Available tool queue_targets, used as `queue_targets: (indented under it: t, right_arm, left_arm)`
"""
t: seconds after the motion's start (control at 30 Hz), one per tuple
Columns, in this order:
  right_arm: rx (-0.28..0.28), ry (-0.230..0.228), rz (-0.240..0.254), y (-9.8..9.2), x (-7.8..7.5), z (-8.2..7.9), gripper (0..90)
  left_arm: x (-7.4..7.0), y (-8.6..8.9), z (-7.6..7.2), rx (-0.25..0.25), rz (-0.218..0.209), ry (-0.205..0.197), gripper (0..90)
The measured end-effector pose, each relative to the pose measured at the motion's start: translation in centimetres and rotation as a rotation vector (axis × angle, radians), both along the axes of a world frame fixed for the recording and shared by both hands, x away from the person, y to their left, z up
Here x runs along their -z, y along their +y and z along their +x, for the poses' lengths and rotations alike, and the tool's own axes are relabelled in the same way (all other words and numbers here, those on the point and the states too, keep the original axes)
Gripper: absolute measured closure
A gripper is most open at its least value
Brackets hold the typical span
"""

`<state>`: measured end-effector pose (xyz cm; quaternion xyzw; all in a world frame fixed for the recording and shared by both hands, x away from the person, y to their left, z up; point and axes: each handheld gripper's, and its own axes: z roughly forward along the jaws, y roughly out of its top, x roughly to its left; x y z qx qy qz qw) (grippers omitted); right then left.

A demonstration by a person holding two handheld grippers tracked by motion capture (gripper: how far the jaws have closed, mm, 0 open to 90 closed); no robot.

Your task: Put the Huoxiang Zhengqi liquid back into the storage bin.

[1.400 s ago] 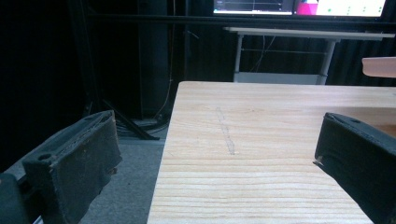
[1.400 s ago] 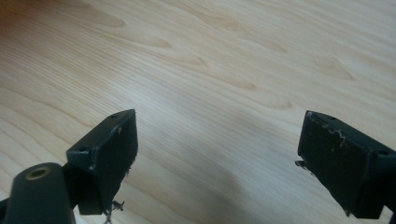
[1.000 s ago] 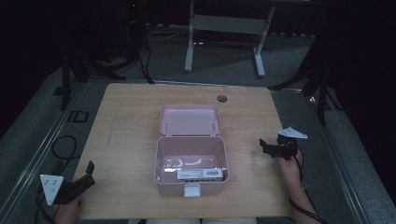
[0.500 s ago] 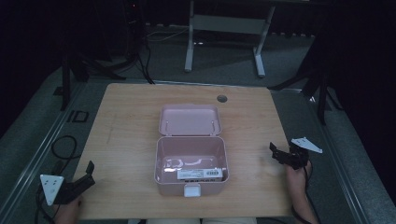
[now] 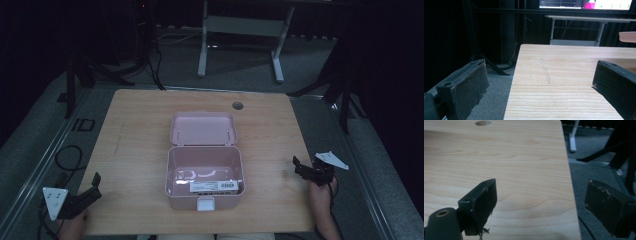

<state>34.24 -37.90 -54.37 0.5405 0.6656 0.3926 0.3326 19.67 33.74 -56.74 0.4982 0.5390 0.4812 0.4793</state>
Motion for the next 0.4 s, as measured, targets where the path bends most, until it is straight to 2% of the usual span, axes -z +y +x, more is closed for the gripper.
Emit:
queue_targets:
  t: [0.07,0.17,0.4]
  right_arm:
    - [0.006,-0.004,-0.002,-0.08,0.04,-0.09,10.9]
    - [-0.004,0.004,0.021,-0.27,0.1,-0.1,10.9]
    - [-0.015,0.015,0.009,-0.11,0.23,0.04,10.9]
  left_arm:
    - [0.0,0.01,-0.01,-0.005,-0.003,-0.001,0.4]
    - [0.01,-0.02,-0.04,-0.007,-0.002,-0.004,0.4]
    - [0.01,0.03,-0.03,-0.006,-0.005,-0.003,0.4]
